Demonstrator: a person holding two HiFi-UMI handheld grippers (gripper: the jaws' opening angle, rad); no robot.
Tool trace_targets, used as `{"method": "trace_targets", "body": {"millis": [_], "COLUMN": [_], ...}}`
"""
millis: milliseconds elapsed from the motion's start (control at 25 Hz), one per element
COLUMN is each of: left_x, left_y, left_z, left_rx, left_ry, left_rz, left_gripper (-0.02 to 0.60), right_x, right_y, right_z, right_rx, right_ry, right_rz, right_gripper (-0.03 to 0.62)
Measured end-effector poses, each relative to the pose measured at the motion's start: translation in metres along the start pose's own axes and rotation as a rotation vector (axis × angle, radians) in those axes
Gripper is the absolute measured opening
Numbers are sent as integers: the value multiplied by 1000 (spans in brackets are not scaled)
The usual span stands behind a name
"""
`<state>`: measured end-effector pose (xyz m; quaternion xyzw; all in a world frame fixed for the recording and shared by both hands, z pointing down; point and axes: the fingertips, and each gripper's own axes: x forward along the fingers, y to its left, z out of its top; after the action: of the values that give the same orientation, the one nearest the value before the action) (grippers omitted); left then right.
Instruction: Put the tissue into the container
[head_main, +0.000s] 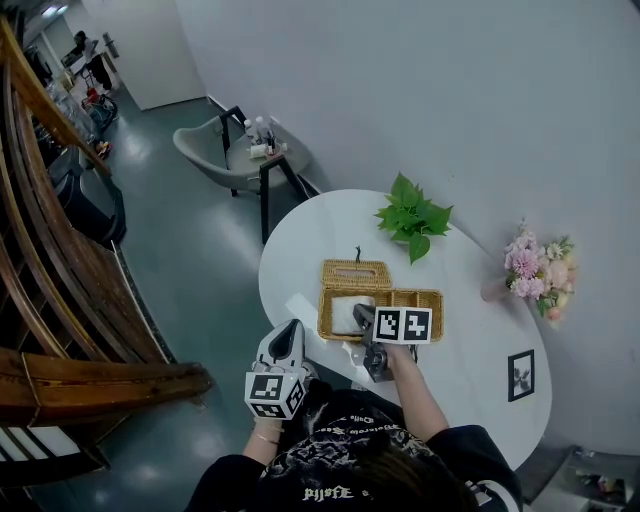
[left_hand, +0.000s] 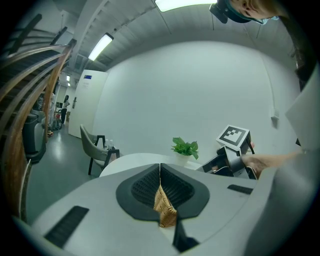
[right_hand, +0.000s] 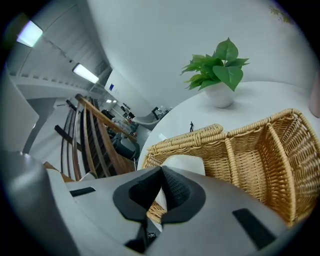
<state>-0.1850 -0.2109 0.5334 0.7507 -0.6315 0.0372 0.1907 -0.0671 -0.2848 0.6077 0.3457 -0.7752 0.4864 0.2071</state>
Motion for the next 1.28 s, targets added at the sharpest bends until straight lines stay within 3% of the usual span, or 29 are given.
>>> {"method": "trace_targets", "body": {"millis": [960,1280], "left_x": [8,12], "left_y": [16,19], "left_z": [4,2], "left_rx": [-17,-20], "left_ry": [2,16], "left_rz": [-59,-85], "left_gripper": [26,26], "right_x": [-2,-3], "right_y": [-19,-32], "right_z": [-1,-7], "right_rx": [-13,-60], "right_ry": [61,91], "right_rz": [-112,-233], "right_gripper": [26,40]}}
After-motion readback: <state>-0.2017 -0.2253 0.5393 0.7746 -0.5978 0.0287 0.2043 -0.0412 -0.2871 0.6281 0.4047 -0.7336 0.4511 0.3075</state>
